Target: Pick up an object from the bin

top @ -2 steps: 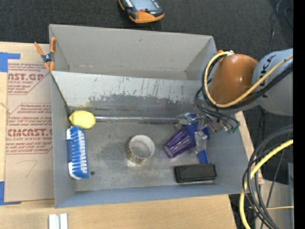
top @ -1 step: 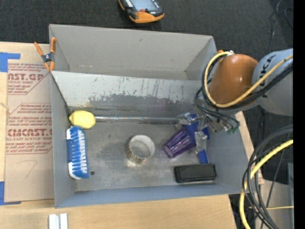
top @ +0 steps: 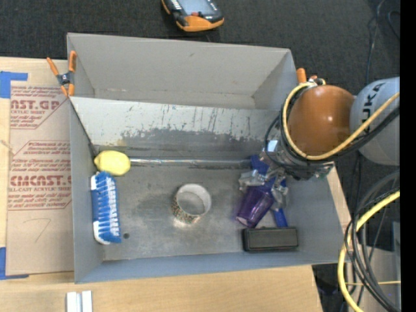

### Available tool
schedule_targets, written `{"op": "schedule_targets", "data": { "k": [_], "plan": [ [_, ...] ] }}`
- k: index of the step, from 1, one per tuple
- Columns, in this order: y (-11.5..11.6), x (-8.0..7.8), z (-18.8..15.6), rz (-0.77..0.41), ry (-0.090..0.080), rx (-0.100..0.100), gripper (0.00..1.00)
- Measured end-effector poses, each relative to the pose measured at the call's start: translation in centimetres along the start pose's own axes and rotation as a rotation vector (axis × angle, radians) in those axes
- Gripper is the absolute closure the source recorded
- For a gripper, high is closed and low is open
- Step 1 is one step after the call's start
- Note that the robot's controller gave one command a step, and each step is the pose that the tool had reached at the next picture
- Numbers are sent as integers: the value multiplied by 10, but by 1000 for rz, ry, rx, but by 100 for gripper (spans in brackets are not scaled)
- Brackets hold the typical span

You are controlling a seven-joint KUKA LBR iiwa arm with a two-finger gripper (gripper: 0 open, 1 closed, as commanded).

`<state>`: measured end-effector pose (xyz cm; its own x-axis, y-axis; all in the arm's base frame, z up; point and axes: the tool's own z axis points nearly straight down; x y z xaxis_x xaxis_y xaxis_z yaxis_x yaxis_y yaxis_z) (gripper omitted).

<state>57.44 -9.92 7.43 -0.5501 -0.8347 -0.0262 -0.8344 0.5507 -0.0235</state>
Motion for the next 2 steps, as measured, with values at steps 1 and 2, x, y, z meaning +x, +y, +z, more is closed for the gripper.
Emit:
{"op": "schedule_targets", "data": {
  "k": [1, 2],
  "plan": [
    [-3, -5, -137, 394, 5, 3, 100],
    [-3, -5, -137, 395, 5, 3, 100]
  ]
}}
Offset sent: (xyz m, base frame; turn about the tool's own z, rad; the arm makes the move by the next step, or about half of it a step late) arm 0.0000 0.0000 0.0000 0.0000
